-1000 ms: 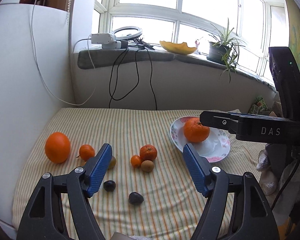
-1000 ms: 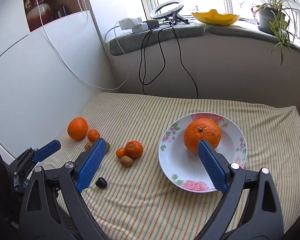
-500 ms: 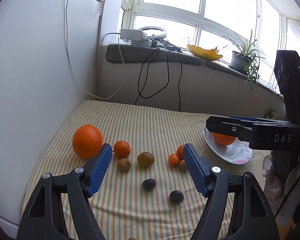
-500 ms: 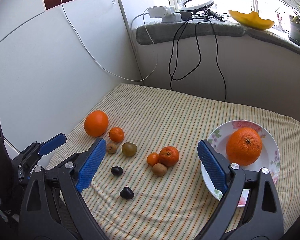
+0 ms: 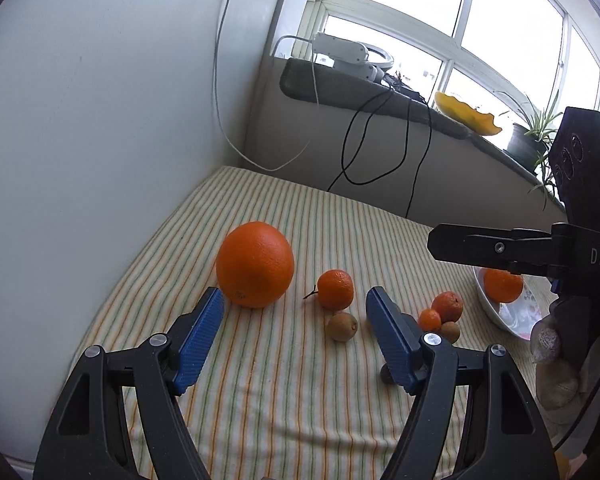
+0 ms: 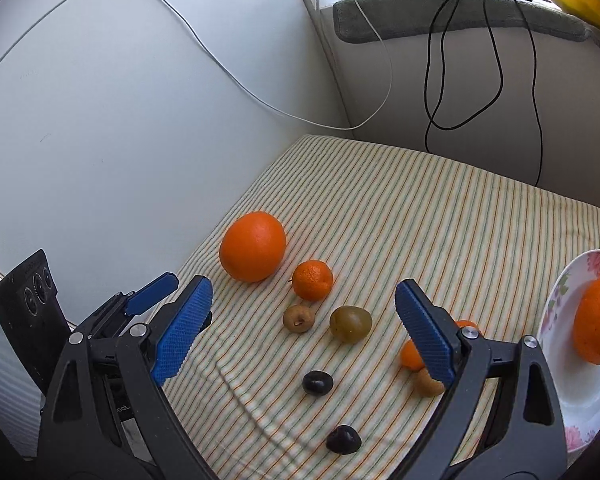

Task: Organize fruits
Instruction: 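Move the right tool to the second large orange and grasp it, then carry the second orange with the right tool into the bowl beside the first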

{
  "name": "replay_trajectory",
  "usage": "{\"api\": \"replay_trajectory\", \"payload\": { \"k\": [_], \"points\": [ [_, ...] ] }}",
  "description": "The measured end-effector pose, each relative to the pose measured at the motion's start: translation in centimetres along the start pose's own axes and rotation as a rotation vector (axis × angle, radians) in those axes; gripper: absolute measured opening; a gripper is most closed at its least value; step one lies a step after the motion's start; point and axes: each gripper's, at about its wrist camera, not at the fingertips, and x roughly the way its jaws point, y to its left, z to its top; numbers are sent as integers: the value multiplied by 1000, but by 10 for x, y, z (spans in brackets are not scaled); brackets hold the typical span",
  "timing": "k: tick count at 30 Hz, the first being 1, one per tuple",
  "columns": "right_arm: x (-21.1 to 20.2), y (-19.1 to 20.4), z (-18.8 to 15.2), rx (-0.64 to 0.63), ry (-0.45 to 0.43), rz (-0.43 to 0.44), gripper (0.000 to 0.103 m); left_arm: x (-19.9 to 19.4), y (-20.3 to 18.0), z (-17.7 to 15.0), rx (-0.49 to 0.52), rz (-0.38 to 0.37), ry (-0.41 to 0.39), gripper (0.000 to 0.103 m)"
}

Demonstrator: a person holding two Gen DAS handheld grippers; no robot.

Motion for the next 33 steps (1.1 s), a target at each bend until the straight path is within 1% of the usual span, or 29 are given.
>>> {"api": "replay_trajectory", "payload": {
  "k": [8,11,15,18,19,21,25,28,30,33],
  "points": [
    [53,8,17,43,93,79,95,30,28,4,-62,-37,48,73],
    [72,11,24,54,121,99,95,38,34,6,-70,-46,57,73],
    [96,9,31,103,163,141,90,47,37,7,-73,-56,69,73],
    [109,6,34,131,180,152,89,51,42,8,-87,-62,73,73],
    [113,5,34,138,188,161,88,52,43,8,-92,-67,76,73],
    [118,7,33,141,209,175,82,56,45,9,-100,-77,89,73],
    [125,10,32,136,222,177,78,65,44,13,-97,-91,114,73],
    [128,13,33,132,231,183,75,69,45,15,-112,-94,125,71],
    [131,15,34,126,243,190,69,70,45,15,-115,-96,132,67],
    [136,17,33,127,258,201,65,72,45,15,-113,-87,138,64]
  ]
}}
